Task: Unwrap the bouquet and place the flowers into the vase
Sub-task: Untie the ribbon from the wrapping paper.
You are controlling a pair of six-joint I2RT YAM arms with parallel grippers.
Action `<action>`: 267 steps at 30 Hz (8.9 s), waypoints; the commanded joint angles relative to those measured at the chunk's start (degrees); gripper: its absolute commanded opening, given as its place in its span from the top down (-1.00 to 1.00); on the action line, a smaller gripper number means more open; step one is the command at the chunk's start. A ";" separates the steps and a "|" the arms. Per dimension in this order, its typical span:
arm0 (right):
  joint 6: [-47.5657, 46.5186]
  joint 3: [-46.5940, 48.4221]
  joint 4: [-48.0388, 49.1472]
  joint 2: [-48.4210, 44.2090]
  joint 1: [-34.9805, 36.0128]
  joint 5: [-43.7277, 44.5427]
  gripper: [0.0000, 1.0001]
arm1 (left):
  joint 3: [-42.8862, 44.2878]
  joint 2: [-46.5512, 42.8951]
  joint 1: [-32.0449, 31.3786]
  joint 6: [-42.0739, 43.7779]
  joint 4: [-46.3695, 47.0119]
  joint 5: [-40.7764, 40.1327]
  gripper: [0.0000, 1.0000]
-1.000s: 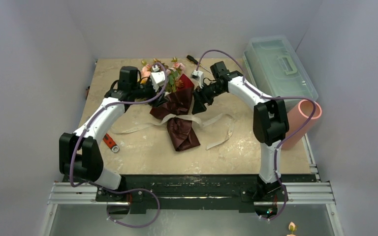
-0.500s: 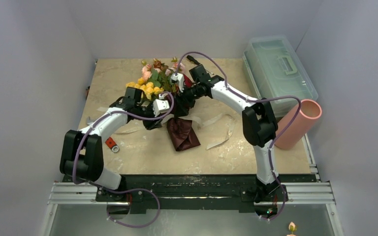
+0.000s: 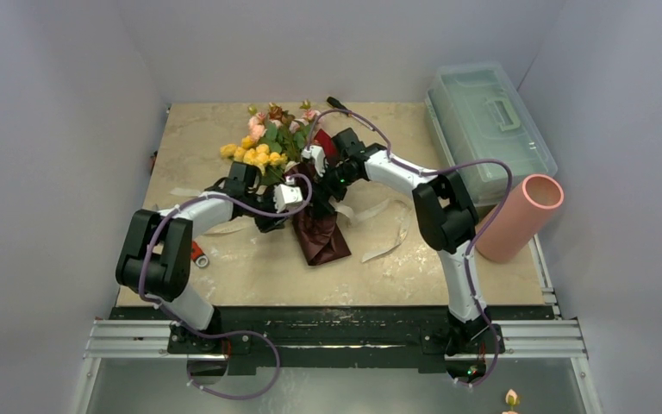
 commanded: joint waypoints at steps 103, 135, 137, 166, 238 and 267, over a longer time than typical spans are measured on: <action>-10.56 2.79 -25.36 -4.40 -10.80 -17.73 -0.55 | 4.27 -3.52 -12.42 -8.02 12.31 4.19 -0.99; -32.28 -2.60 -35.87 2.76 -9.02 -19.61 -0.69 | 10.22 12.51 -12.91 -9.01 14.10 4.03 -1.00; -32.68 -3.23 -35.16 2.30 -9.07 -18.38 -0.65 | 10.21 12.49 -12.91 -8.72 13.97 4.07 -1.00; -25.41 -13.63 -19.39 -7.95 -12.18 -3.50 1.00 | 9.60 11.32 -12.21 -0.72 8.21 4.53 -1.00; 5.93 2.03 -14.15 -16.49 -17.99 -33.81 1.00 | 6.27 10.37 -10.60 12.31 0.21 1.99 -1.00; 7.27 -4.43 -6.54 -16.35 -19.48 -10.86 1.00 | 11.77 8.91 -9.47 2.18 5.11 5.82 -1.00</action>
